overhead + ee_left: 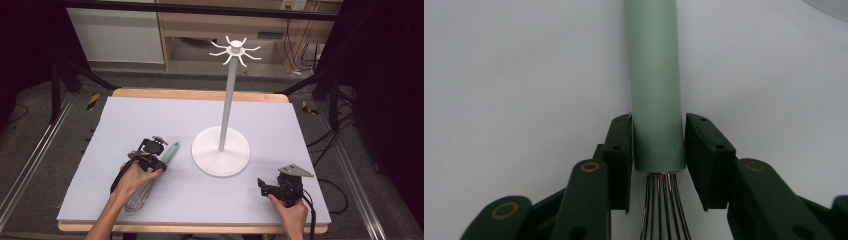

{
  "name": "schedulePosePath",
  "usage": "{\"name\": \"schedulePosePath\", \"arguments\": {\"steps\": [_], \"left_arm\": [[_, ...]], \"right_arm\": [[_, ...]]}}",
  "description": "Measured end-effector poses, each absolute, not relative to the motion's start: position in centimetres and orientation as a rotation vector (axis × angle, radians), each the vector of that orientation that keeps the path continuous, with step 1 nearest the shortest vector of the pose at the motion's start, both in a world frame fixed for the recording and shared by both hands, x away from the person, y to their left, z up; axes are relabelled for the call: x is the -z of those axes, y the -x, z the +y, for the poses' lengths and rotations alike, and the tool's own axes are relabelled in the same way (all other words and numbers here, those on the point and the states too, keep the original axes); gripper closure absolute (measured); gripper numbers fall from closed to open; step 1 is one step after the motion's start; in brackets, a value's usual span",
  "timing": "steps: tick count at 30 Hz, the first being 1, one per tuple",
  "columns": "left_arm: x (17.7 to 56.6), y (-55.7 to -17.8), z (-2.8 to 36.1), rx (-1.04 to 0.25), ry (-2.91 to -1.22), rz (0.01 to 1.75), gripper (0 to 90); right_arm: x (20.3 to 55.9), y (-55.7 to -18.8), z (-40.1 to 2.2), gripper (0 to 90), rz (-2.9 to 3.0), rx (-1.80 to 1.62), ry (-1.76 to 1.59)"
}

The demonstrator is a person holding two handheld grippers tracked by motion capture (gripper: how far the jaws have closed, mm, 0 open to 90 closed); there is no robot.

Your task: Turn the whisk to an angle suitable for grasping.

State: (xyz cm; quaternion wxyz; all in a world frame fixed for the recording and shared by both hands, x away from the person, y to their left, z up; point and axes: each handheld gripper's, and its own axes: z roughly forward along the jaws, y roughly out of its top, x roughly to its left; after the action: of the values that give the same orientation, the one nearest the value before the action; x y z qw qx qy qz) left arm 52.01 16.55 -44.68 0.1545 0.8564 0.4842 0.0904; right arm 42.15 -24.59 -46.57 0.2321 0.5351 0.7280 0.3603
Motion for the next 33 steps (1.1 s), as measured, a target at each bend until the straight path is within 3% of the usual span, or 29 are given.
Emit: {"name": "schedulePosePath", "arguments": {"steps": [17,33], "left_arm": [[44.4,-52.3,16.6,-0.249,-2.438,1.416,68.7],[40.0,-48.6,18.4,-0.368,-2.208,1.28,68.8]], "right_arm": [[46.6,-42.2,-24.6,11.4,2.01,-0.991,-1.474],[46.6,-42.1,-24.7,11.4,2.009,-0.993,-1.476]]}}
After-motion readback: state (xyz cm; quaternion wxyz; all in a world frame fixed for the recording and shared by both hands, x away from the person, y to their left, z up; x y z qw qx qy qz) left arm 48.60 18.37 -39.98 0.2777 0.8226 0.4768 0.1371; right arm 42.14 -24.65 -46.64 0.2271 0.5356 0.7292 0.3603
